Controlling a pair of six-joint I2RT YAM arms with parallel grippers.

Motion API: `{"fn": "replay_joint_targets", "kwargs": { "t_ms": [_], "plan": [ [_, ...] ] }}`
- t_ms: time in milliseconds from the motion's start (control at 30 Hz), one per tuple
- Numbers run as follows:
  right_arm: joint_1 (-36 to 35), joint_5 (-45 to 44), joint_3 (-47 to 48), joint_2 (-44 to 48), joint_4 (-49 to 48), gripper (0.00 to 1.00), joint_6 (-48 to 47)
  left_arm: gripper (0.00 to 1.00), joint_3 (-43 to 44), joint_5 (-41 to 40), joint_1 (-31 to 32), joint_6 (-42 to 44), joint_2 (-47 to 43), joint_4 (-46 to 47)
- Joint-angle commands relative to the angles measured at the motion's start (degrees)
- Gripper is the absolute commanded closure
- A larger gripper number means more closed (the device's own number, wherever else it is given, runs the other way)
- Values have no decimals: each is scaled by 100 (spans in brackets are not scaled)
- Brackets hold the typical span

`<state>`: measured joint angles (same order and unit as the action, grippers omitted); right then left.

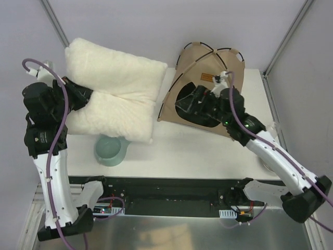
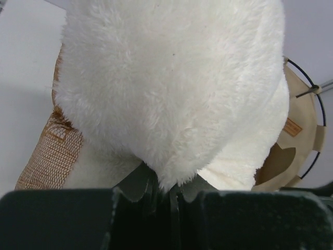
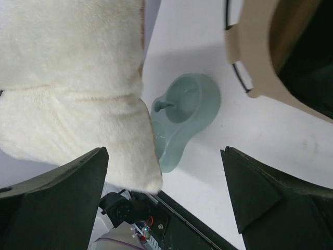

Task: Set up the pet tent

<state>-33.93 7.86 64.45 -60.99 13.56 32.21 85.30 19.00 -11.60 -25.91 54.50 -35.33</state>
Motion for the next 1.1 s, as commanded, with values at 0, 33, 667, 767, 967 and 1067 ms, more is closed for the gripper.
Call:
{"fn": "replay_joint_targets", "kwargs": {
  "t_ms": [0,33,667,767,967,1067],
  "plan": [
    [-684,-258,279,-825,-1775,1,14,100,-119,428,35,-669,-422,-245],
    [-824,-285,340,-1044,-1978,1,5,100,-110,498,35,-722,-484,-316],
    [-1941,1060,1624,-2286,-2439,100,-56,100,-347,2053,491,-539,-239,-563],
    [-2108,806,1510,-1926,-1816,100,-328,100,-382,2414,868,-65,-142,-554],
    [-2284,59,641,-942,-1006,100,-487,100,-628,2354,2019,200,157,-308],
    [-2319,-214,455,-564,-601,100,-522,100,-689,2090,2879,262,298,113]
  ]
}}
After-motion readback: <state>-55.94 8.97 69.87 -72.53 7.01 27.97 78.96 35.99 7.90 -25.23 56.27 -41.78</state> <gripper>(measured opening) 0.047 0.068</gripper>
